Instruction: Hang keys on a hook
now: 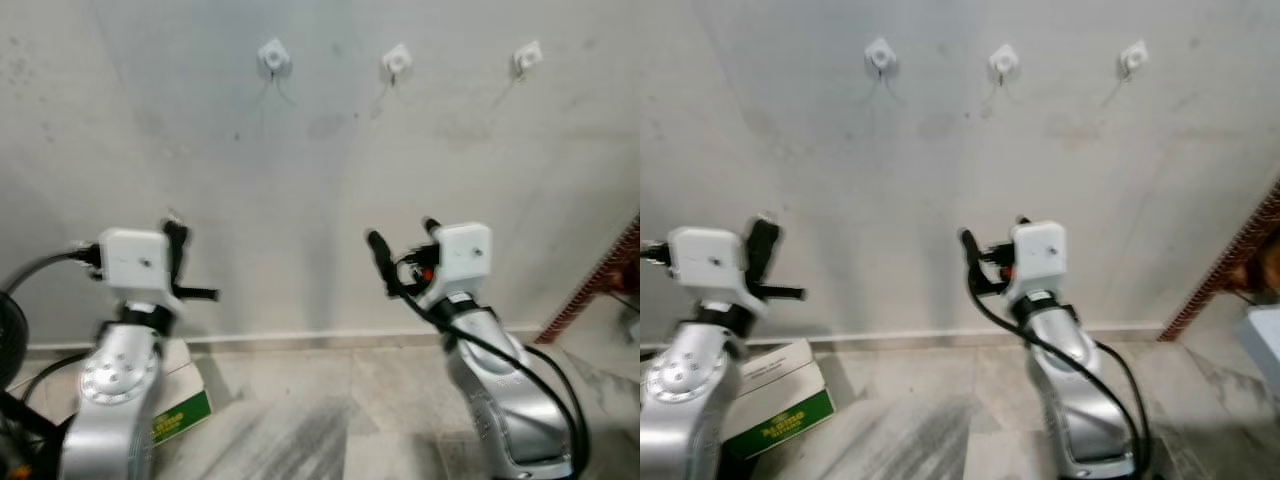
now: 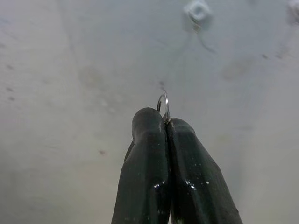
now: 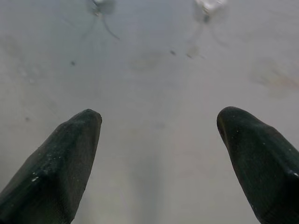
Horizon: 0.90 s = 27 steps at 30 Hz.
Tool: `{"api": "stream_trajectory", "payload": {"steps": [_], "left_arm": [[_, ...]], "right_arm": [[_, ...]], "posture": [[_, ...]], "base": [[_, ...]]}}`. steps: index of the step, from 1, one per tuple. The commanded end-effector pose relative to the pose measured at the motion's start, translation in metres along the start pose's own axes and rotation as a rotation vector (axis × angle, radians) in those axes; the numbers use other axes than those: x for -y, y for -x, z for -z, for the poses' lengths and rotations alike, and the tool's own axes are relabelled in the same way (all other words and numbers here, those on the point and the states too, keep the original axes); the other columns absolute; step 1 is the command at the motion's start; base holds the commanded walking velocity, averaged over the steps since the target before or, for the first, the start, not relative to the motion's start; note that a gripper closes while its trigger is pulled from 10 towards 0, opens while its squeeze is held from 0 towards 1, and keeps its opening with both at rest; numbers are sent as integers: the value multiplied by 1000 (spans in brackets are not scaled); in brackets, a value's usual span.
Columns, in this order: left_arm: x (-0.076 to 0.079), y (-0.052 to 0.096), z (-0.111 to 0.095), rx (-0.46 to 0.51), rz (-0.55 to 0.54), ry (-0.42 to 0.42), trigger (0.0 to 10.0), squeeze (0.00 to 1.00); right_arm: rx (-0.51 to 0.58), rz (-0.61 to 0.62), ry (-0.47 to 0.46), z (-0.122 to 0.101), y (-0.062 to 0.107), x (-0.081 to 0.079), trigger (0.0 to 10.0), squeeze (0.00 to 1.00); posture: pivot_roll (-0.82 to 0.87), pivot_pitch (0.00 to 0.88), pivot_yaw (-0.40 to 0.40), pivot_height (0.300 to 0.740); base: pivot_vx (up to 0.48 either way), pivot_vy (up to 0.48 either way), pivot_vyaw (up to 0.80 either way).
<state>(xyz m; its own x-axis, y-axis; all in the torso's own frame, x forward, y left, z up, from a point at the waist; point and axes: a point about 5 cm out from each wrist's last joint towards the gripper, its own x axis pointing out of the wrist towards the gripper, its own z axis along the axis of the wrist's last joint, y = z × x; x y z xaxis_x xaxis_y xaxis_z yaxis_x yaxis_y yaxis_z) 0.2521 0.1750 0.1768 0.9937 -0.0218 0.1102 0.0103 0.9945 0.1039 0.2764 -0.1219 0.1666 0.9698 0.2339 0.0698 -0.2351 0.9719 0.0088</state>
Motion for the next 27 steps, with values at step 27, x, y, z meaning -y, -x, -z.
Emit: {"api": "stream_trajectory", "payload": {"steps": [27], "left_arm": [[-6, -1, 0, 4, -15, -20, 10000, 0]], "right_arm": [[18, -40, -3, -3, -5, -10, 10000, 0]], "posture": [[71, 0, 8, 740]], "base": [[398, 27, 0]]}}
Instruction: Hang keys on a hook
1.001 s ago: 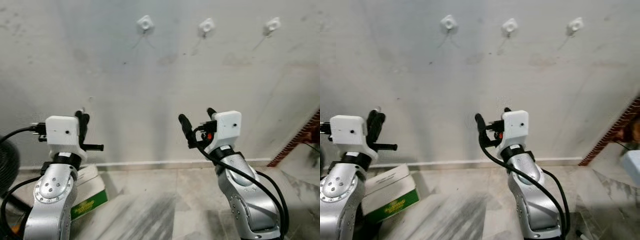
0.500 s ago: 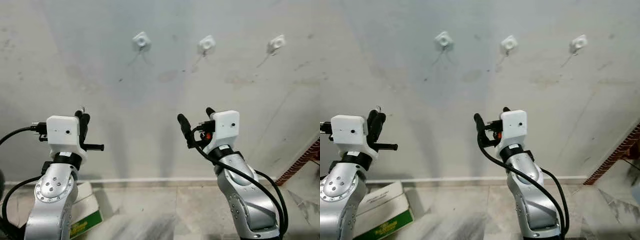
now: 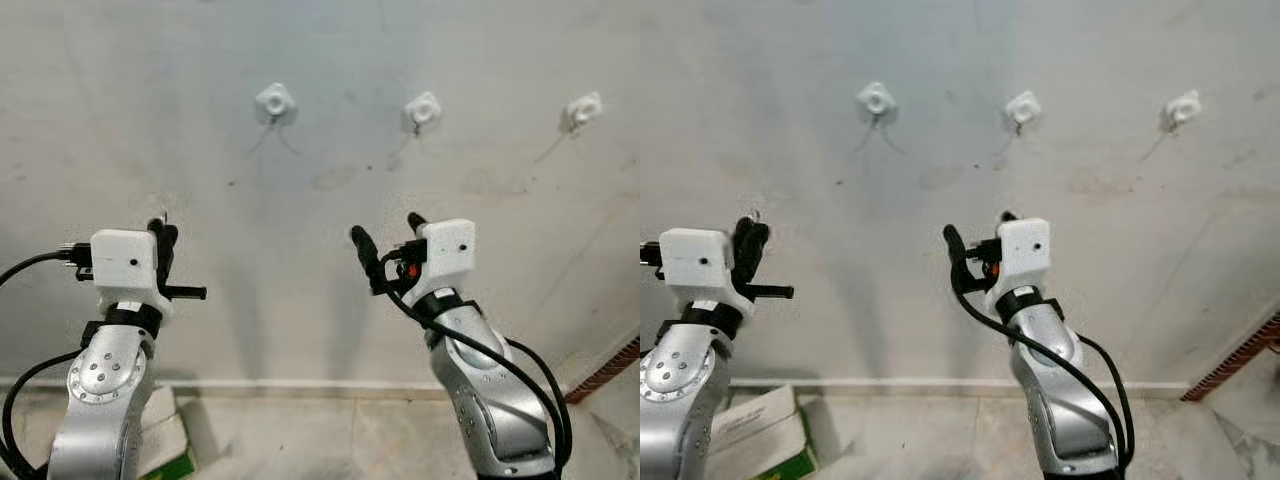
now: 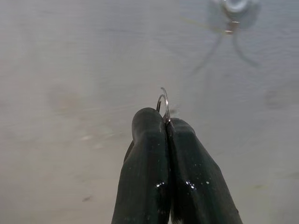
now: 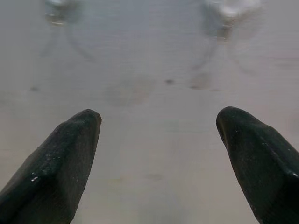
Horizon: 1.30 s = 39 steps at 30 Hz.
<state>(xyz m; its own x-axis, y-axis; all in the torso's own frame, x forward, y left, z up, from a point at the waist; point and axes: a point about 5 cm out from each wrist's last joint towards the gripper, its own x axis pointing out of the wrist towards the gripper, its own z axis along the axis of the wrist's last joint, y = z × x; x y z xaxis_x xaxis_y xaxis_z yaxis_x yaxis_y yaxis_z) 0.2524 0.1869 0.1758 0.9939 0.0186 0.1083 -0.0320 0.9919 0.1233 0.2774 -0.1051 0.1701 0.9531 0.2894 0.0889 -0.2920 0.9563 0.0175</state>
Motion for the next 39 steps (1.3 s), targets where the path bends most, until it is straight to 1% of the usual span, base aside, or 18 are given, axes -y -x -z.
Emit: {"api": "stream_trajectory", "payload": {"steps": [1, 11, 14, 15, 16, 17, 20, 22, 29, 32, 37, 39], "left_arm": [[6, -1, -2, 10, 26, 4, 10000, 0], [6, -1, -1, 6, 26, 8, 10000, 0], [5, 1, -1, 3, 22, 7, 10000, 0], [5, 2, -1, 3, 20, 5, 10000, 0], [2, 3, 0, -4, 12, 3, 10000, 0], [2, 4, 0, -8, 9, 2, 10000, 0], [1, 5, 1, -10, -2, 6, 10000, 0], [2, 6, 2, -15, 4, 3, 10000, 0], [10, 3, 0, -1, 36, 5, 10000, 0], [10, 3, -1, 1, 33, 16, 10000, 0], [9, 3, 0, -2, 35, 8, 10000, 0], [9, 3, 0, -3, 35, 9, 10000, 0]], "right_arm": [[-1, 18, 11, 0, 1, 7, 10000, 0], [-6, 16, 15, 0, 2, 6, 10000, 0], [-20, 13, 22, 2, 11, 10, 10000, 0], [-28, 13, 25, 3, 15, 11, 10000, 0], [-42, 16, 33, 5, 23, 14, 10000, 0], [-46, 18, 36, 5, 26, 15, 10000, 0], [-68, 35, 45, 8, 36, 19, 10000, 0], [-78, 42, 47, 10, 40, 21, 10000, 0], [-67, 49, 50, 6, 38, 20, 10000, 0], [-65, 47, 49, 5, 37, 20, 10000, 0], [-68, 45, 52, 5, 37, 20, 10000, 0], [-69, 44, 55, 5, 37, 20, 10000, 0]], "posture": [[71, 0, 8, 740], [70, 0, 7, 740], [74, 0, 3, 740], [74, 0, 0, 740], [73, 0, -2, 740], [73, 0, -1, 740], [73, 0, -3, 740], [71, 0, -3, 740], [66, 0, -1, 740], [67, 0, -2, 740], [67, 0, -5, 740], [66, 0, -6, 740]], "base": [[405, 259, 0], [398, 261, 0], [359, 260, 0], [341, 259, 0], [292, 255, 0], [292, 255, 0], [0, 0, 0], [0, 0, 0], [0, 0, 0], [0, 0, 0], [0, 0, 0], [0, -285, 0]]}}
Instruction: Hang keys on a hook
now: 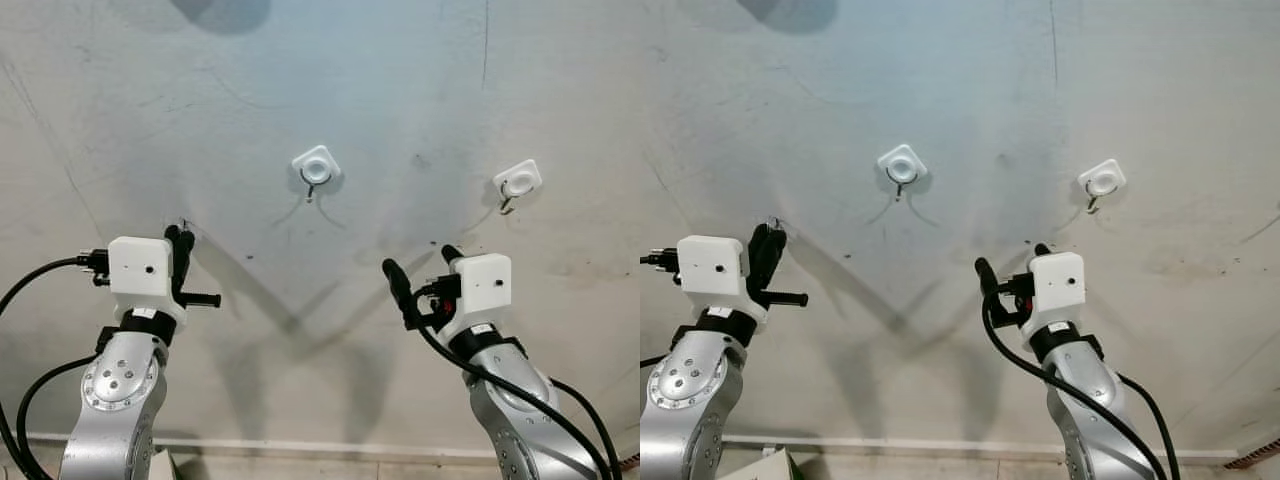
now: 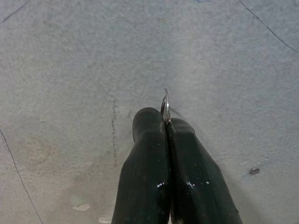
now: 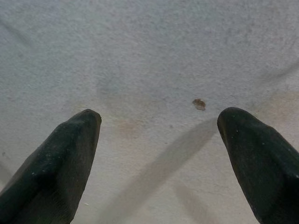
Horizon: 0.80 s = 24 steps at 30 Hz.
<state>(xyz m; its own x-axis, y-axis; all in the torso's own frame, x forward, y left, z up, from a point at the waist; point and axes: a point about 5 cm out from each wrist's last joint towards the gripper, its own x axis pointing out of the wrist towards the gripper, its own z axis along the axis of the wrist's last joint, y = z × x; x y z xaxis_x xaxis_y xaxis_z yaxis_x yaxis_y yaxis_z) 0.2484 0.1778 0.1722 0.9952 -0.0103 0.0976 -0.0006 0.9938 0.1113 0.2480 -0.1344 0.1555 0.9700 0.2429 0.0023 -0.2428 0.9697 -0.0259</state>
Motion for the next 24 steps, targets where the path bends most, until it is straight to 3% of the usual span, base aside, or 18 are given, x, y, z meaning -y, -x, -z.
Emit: {"api": "stream_trajectory", "payload": {"steps": [1, 7, 18, 24], "left_arm": [[0, -1, -2, 4, 5, -5, 10000, 0], [0, -1, 0, -3, -1, -3, 10000, 0], [1, -2, 4, -33, -49, 9, 10000, 0], [3, -2, 3, -33, -42, 10, 10000, 0]], "right_arm": [[18, -5, 10, -6, 0, 1, 10000, 0], [14, -4, 13, -6, 0, 2, 10000, 0], [4, -11, 15, -4, -1, 2, 10000, 0], [1, -16, 15, -4, -1, 1, 10000, 0]], "posture": [[66, 0, -6, 740], [64, 0, -5, 740], [63, 0, -10, 740], [63, 0, -9, 740]], "base": [[0, -334, 0], [0, -341, 0], [0, 0, 0], [-282, 0, 0]]}}
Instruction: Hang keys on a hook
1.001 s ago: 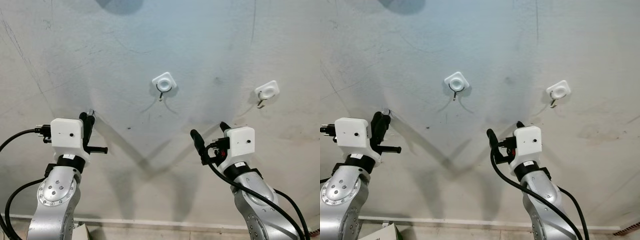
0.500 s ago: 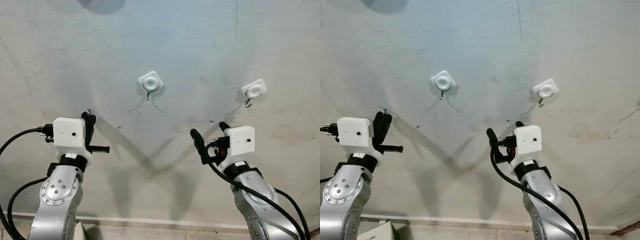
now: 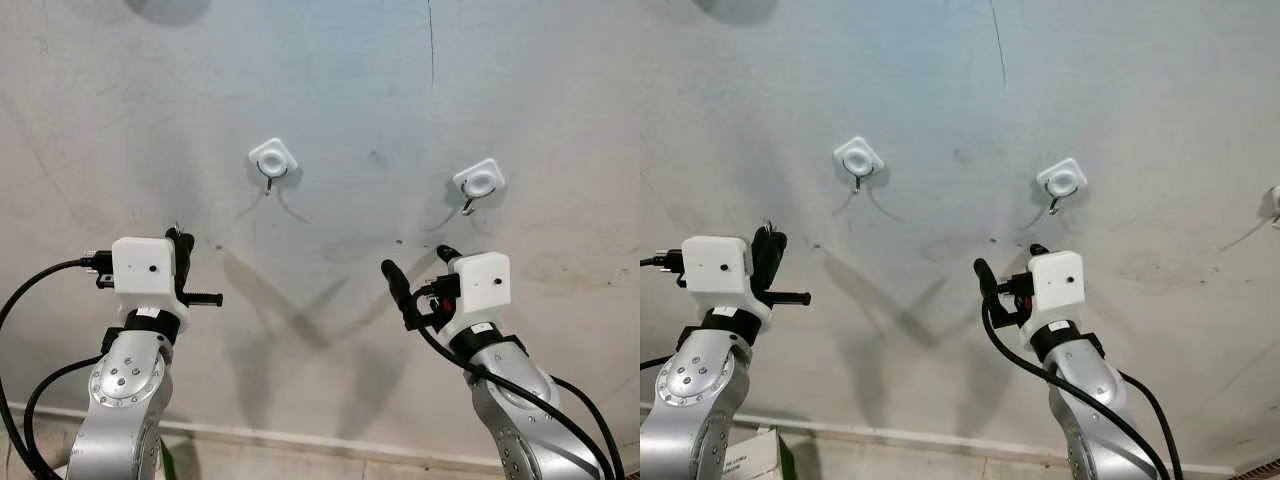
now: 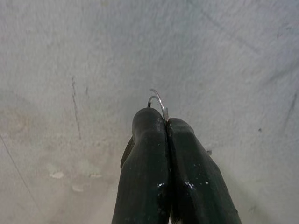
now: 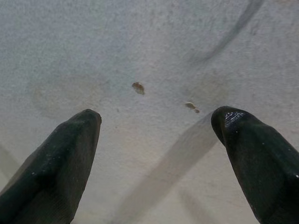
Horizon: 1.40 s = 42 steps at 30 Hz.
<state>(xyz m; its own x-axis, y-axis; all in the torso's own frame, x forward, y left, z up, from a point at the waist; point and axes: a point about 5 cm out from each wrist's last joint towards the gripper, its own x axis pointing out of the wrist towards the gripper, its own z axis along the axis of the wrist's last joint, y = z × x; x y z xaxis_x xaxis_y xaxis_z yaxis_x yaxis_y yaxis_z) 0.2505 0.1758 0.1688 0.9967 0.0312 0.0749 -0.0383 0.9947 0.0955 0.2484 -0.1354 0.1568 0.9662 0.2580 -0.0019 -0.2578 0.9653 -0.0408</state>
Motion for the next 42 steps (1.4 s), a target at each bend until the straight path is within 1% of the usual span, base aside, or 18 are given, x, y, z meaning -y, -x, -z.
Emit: {"api": "stream_trajectory", "payload": {"steps": [1, 10, 17, 30, 36, 37, 38, 39, 42], "left_arm": [[1, 0, 0, -6, -3, -3, 10000, 0], [2, -1, 0, -10, 6, -8, 10000, 0], [1, -1, 2, -17, 6, -14, 10000, 0], [0, -4, 2, -7, 57, 1, 10000, 0], [3, -10, 3, -9, 105, 4, 10000, 0], [3, -12, 4, -11, 117, 0, 10000, 0], [4, -17, 4, -4, 143, -13, 10000, 0], [4, -17, 4, -4, 143, -13, 10000, 0], [6, -25, 1, 19, 181, -46, 10000, 0]], "right_arm": [[5, 0, 0, -3, -1, 0, 10000, 0], [7, -3, -1, -3, -2, -1, 10000, 0], [8, -5, 0, -3, -2, -2, 10000, 0], [29, 20, -24, -8, -6, -4, 10000, 0], [43, 29, -24, -11, -8, -4, 10000, 0], [44, 32, -25, -11, -9, -4, 10000, 0], [49, 38, -26, -13, -10, -4, 10000, 0], [49, 38, -26, -13, -10, -4, 10000, 0], [54, 41, -27, -15, -12, -4, 10000, 0]], "posture": [[63, 0, -9, 740], [63, 0, -7, 740], [63, 0, -8, 740], [61, 0, -8, 740], [57, 0, -7, 740], [57, 0, -7, 740], [53, 0, -11, 740], [53, 0, -11, 740], [48, 0, -15, 740]], "base": [[-285, 0, 0], [-282, 0, 0], [0, 0, 0], [0, 0, 0], [0, 0, 0], [0, 0, 0], [0, 0, 0], [0, 0, 0], [0, 0, 0]]}}
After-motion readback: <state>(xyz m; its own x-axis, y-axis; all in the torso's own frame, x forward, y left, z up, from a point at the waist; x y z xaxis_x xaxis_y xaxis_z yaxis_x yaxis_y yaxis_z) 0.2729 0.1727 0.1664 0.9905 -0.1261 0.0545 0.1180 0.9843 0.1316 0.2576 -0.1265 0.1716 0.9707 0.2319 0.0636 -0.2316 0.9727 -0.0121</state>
